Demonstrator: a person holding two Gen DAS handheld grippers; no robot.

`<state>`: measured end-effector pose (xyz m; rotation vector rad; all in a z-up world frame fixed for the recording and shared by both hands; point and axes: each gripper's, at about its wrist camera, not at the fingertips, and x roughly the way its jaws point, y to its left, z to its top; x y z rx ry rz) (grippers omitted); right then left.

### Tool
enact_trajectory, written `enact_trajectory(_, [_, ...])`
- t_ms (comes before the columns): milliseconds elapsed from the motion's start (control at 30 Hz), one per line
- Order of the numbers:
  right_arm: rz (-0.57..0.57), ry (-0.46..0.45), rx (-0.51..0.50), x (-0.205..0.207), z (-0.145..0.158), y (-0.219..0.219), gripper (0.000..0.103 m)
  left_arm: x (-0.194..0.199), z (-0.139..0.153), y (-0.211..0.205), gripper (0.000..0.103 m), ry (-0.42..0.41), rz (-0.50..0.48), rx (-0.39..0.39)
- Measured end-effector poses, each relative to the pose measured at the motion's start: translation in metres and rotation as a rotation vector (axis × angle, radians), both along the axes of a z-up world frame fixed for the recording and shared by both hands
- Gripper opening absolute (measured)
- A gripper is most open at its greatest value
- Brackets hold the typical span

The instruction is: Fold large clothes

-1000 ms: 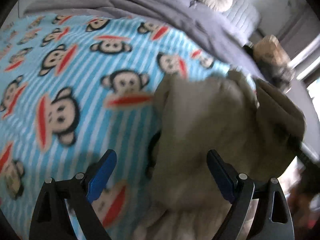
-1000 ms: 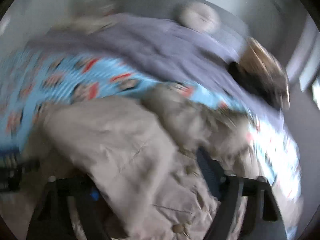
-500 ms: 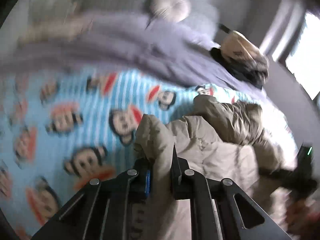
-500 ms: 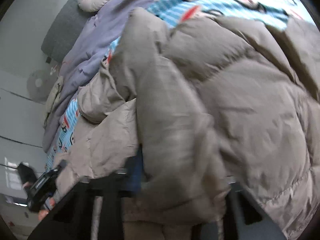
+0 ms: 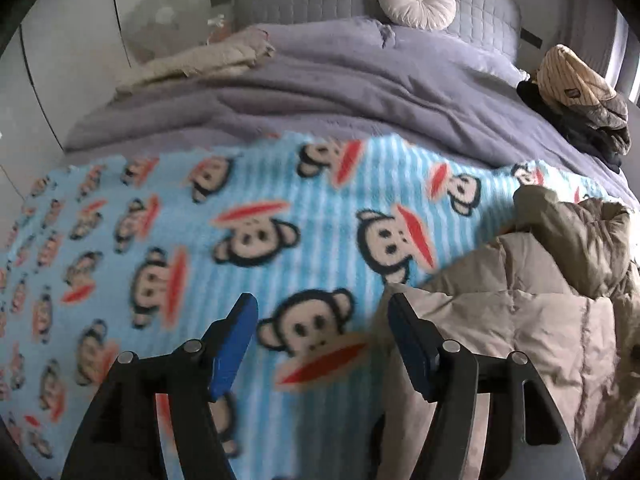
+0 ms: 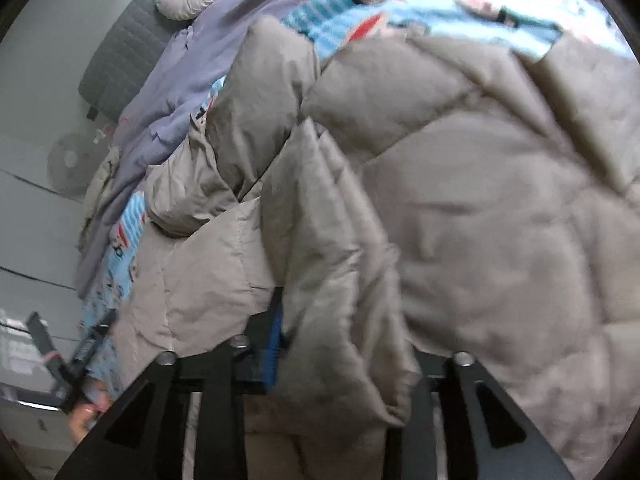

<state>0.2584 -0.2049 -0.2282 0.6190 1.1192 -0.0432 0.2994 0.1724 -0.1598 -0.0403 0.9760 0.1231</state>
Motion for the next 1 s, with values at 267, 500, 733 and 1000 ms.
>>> enact_trajectory(267, [-0.037,-0.002,0.015,-0.011,0.017,-0.034,0.055,-0.043,-0.002,-0.018,0.068,0.022,-0.121,-0.038])
enact_trajectory(500, [0.076,0.025,-0.041,-0.009,0.003,-0.013,0.011,-0.049,-0.053,-0.042,0.069,0.105,-0.109,0.018])
enact_trajectory(733, [0.130,0.037,-0.205,-0.003,-0.021,-0.019,0.002,-0.048,-0.068,-0.045,0.069,0.149,-0.073,0.018])
enact_trajectory(1000, [0.067,0.045,-0.205,-0.048,0.004,-0.040,0.007,-0.072,-0.024,-0.060,0.069,0.145,-0.106,0.036])
